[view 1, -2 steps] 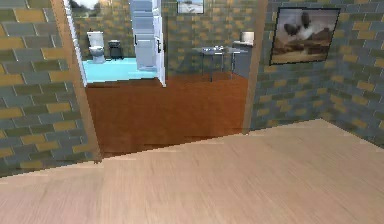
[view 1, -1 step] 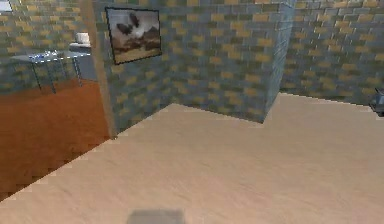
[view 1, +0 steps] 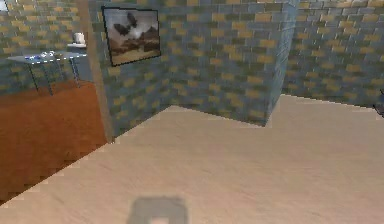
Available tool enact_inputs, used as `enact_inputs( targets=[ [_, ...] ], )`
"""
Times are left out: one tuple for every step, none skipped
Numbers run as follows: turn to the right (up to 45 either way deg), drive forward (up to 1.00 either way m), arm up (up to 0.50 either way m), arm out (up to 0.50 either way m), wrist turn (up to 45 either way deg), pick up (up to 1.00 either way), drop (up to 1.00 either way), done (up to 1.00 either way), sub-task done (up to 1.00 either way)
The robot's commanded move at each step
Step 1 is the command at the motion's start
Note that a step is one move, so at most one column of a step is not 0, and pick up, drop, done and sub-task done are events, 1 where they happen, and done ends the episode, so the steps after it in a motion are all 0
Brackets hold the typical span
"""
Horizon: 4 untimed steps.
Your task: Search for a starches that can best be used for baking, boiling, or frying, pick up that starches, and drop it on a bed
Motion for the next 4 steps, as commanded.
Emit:
enact_inputs(
  targets=[
    [27.0,0.0,0.0,0.0,0.0,0.0,0.0,0.0,0.0],
    [0.0,0.65,0.0,0.0,0.0,0.0,0.0,0.0,0.0],
    [36.0,0.0,0.0,0.0,0.0,0.0,0.0,0.0,0.0],
    [0.0,0.65,0.0,0.0,0.0,0.0,0.0,0.0,0.0]
  ],
)
